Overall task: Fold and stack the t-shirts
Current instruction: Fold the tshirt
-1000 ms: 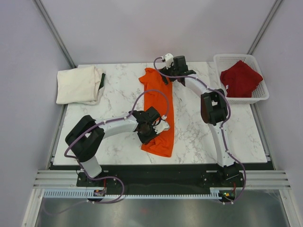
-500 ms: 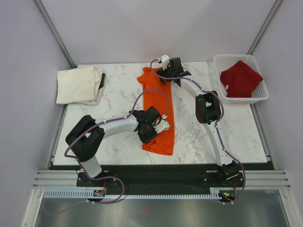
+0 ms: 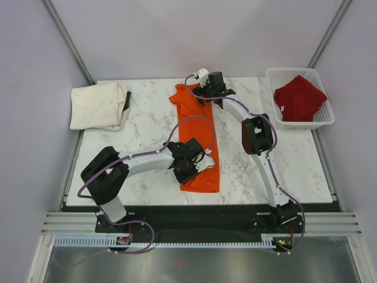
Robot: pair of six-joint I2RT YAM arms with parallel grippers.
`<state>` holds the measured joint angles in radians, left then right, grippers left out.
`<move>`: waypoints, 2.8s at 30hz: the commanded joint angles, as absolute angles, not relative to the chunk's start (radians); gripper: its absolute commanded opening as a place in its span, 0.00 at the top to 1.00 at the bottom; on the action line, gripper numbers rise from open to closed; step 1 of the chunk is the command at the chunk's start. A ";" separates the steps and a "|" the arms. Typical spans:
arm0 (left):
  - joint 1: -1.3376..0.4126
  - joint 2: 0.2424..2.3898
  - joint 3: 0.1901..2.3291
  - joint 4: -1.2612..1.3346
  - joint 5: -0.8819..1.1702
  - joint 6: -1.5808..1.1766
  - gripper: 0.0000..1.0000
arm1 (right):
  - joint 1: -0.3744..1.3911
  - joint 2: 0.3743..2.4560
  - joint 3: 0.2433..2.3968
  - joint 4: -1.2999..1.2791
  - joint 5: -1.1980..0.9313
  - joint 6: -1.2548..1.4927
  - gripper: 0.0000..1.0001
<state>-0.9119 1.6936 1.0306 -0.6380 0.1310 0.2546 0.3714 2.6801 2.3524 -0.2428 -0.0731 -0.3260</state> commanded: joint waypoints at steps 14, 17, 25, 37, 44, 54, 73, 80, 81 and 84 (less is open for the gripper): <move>-0.979 1.684 1.112 -0.718 0.212 0.215 0.75 | 0.376 2.711 2.358 -0.242 -0.023 -0.357 0.07; -0.979 1.703 1.085 -0.690 0.218 0.221 0.75 | 0.376 2.707 2.355 -0.242 -0.017 -0.360 0.07; -0.983 1.729 0.986 -0.650 0.308 0.248 0.74 | 0.376 2.730 2.388 -0.235 -0.015 -0.367 0.06; -1.034 1.717 1.014 -0.686 0.318 0.264 0.74 | 0.374 2.764 2.424 -0.187 0.058 -0.414 0.05; -1.035 1.649 1.025 -0.722 0.246 0.276 0.75 | 0.374 2.728 2.395 -0.183 0.095 -0.423 0.05; -0.867 1.479 1.299 -0.779 0.051 0.279 0.55 | 0.348 2.217 2.131 -0.198 0.002 -0.204 0.04; -0.416 1.451 0.947 -0.655 0.627 -0.452 0.34 | 0.347 1.424 0.919 -0.573 -0.761 0.291 0.16; -0.405 1.448 0.776 -0.551 0.683 -0.517 0.36 | 0.336 1.371 0.704 -0.557 -0.752 0.354 0.15; -0.405 1.451 0.766 -0.539 0.684 -0.526 0.37 | 0.336 1.364 0.668 -0.537 -0.764 0.359 0.15; -0.402 1.471 0.742 -0.506 0.681 -0.561 0.41 | 0.336 1.356 0.643 -0.540 -0.750 0.367 0.15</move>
<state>-0.4095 1.4773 0.7528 -0.5945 0.6334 -0.4732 0.3401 1.3853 0.6563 -0.5663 -0.7296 0.3286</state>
